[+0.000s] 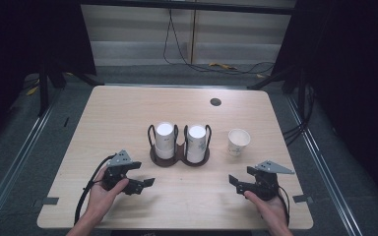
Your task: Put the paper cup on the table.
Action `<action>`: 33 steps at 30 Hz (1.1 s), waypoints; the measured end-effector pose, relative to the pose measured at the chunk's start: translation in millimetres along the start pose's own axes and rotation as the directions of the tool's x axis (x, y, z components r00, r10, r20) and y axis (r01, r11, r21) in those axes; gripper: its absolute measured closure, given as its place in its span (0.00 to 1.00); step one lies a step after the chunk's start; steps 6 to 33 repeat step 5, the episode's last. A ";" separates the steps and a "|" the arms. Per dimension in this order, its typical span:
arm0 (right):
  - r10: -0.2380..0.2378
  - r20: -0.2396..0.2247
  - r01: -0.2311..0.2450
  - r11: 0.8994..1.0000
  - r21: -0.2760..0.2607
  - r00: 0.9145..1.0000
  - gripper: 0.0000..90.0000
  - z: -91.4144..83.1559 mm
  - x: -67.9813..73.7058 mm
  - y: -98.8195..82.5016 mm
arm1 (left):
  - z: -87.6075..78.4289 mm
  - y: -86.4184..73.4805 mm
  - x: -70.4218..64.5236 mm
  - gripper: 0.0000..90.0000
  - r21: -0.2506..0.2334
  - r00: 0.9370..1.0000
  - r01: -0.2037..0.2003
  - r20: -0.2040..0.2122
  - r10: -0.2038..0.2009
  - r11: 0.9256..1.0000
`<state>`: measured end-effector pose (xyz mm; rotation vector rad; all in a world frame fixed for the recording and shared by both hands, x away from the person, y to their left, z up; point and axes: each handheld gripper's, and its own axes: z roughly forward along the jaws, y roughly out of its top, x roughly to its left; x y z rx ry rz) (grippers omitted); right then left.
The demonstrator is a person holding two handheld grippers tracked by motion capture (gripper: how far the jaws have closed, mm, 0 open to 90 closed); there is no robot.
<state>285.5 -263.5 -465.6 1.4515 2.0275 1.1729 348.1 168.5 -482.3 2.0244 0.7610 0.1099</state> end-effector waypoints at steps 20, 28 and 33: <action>-0.006 0.001 0.006 1.000 0.028 1.000 0.21 6.9 -2.4 -3.9 | 3.3 -3.0 0.8 0.18 0.010 1.000 -0.001 -0.001 0.001 1.000; -0.006 0.001 0.006 1.000 0.028 1.000 0.21 6.9 -2.4 -3.9 | 3.3 -3.0 0.8 0.18 0.010 1.000 -0.001 -0.001 0.001 1.000; -0.006 0.001 0.006 1.000 0.028 1.000 0.21 6.9 -2.4 -3.9 | 3.3 -3.0 0.8 0.18 0.010 1.000 -0.001 -0.001 0.001 1.000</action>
